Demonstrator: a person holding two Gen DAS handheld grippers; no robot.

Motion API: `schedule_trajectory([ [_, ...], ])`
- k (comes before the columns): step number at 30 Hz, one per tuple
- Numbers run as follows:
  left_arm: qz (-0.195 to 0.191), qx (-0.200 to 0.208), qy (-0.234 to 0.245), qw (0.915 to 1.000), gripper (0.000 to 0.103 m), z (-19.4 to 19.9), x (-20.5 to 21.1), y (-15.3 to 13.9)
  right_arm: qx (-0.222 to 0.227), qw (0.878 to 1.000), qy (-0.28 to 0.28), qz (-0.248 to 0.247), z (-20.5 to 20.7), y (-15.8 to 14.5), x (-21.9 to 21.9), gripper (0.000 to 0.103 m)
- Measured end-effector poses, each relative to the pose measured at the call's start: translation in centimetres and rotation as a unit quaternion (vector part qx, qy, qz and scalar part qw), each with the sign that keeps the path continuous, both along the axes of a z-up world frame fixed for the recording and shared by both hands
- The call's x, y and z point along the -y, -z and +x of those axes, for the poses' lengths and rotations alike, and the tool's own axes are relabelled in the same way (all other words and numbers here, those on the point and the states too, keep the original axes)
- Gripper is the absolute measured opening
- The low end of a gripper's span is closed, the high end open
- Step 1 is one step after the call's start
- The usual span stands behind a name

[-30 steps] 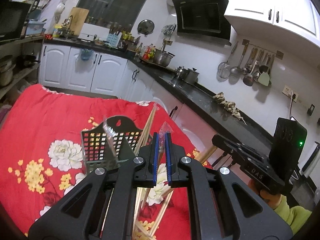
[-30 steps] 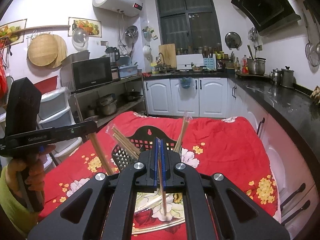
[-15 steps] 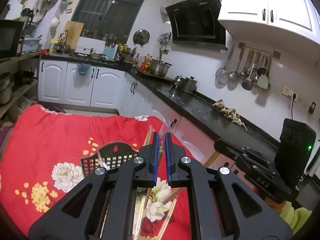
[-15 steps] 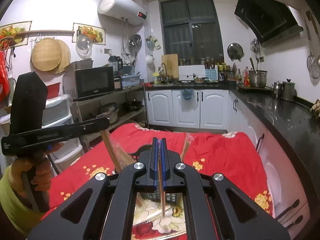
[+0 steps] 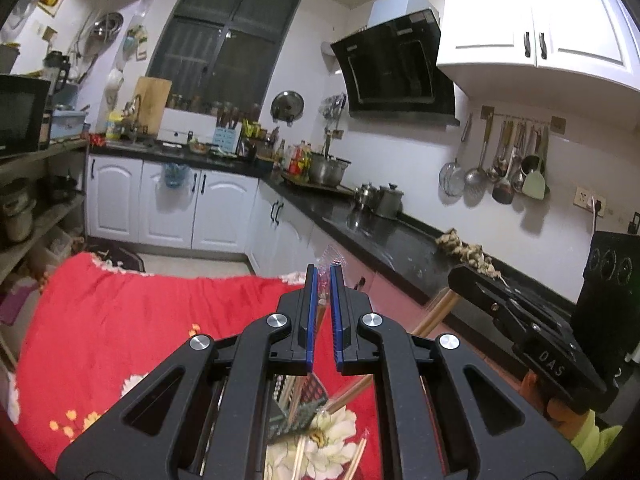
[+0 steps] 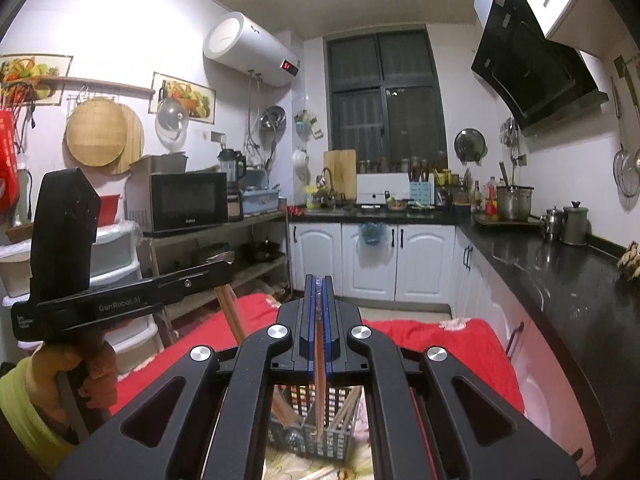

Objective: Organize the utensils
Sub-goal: 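Lower the chopsticks into the caddy and open both tools to release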

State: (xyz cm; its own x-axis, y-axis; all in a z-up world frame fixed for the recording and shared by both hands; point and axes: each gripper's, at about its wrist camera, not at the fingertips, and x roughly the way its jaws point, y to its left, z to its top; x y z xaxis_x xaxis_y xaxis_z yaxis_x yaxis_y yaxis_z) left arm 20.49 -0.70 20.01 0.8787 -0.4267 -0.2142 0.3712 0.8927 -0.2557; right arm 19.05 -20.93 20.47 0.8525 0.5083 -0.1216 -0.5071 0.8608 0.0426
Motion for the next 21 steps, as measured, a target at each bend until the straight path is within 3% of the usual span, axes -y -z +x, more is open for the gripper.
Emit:
schedule_trajectory([
  [10,0.016,0.044,-0.029,0.9985,0.004,1.0,0.4,-2.5,0.025,1.0,0.009,0.011,1.4,-1.6,0.2,0.003],
  [21,0.018,0.045,-0.053,0.9974,0.004,3.2,0.1,-1.5,0.02,1.0,0.018,0.013,3.3,-0.7,0.0,0.003],
])
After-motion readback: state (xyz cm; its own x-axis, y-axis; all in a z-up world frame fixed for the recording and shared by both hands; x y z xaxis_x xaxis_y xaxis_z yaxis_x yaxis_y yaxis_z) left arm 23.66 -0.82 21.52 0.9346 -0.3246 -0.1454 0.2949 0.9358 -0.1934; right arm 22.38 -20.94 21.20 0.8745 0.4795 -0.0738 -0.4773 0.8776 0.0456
